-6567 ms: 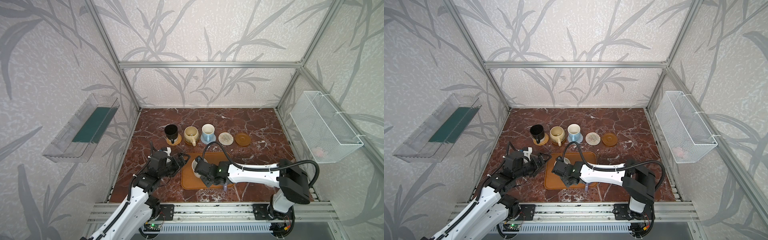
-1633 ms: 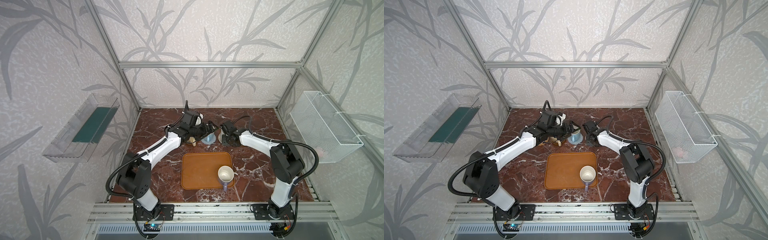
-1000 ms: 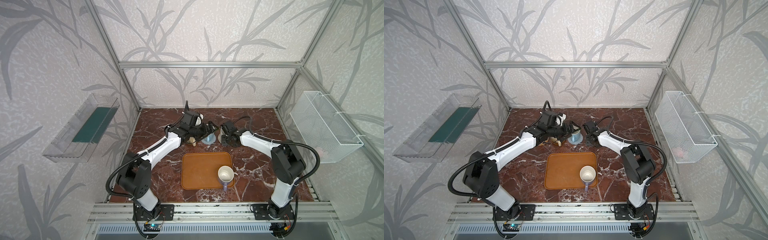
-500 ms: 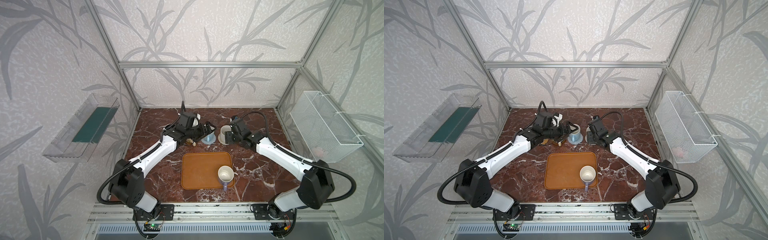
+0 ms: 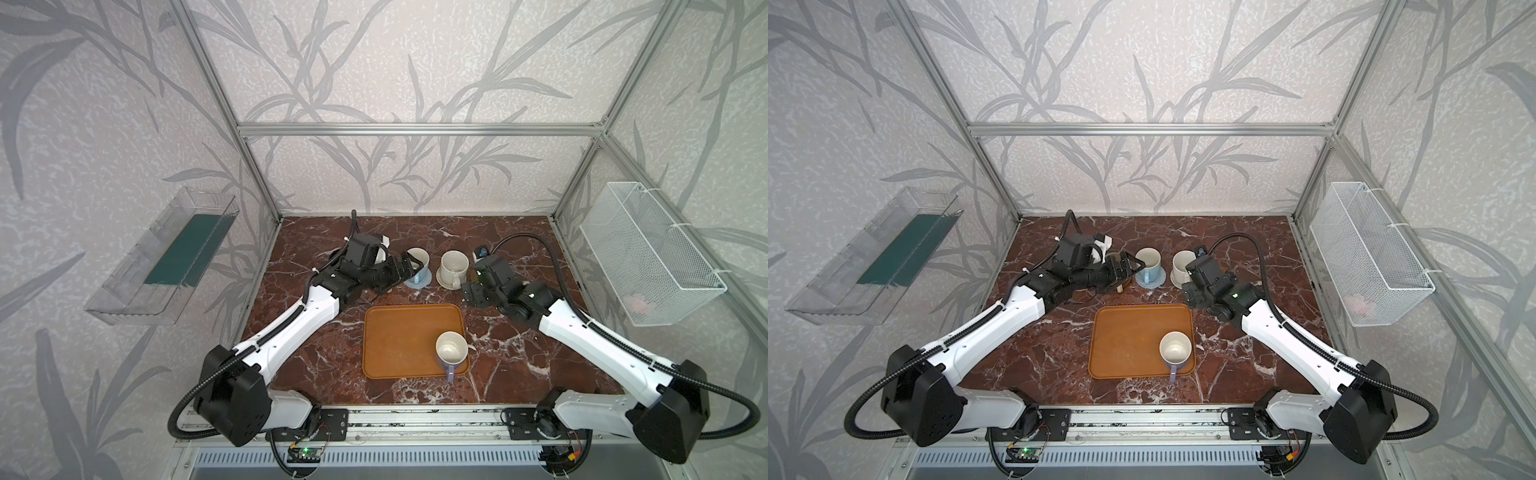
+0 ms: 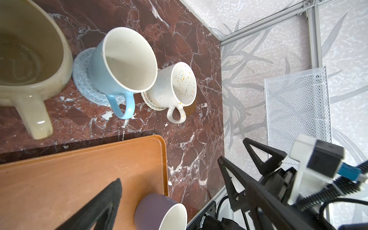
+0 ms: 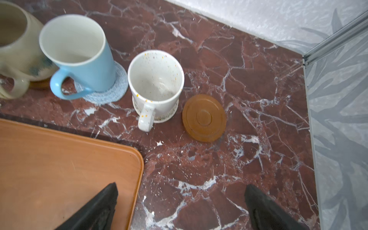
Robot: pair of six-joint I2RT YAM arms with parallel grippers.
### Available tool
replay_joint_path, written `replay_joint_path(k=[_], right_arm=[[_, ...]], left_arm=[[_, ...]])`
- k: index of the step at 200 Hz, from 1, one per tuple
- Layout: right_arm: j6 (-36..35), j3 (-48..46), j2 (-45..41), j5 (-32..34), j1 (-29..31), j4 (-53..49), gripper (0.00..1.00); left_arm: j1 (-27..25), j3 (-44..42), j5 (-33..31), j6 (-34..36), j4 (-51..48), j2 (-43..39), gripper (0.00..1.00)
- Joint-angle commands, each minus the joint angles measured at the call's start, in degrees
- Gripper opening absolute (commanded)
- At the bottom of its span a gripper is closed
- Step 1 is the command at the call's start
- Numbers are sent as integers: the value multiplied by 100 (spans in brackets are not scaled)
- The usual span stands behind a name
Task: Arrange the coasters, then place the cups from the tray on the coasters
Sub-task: 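Move the right gripper over the lavender mug while the left arm withdraws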
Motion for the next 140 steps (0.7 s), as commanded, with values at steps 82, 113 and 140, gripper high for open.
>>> replay_joint_path(k=[82, 113, 140], right_arm=[[1801, -226, -813, -1060, 1478, -1896, 99], [2494, -185, -606, -894, 2323, -2247, 99], [3013, -310, -588, -743, 2991, -2154, 99]], left_arm=[[-198, -763, -222, 140, -1420, -1247, 99], [-274, -839, -130, 206, -1766, -1324, 99], [-307, -1001, -128, 150, -1792, -1484, 99]])
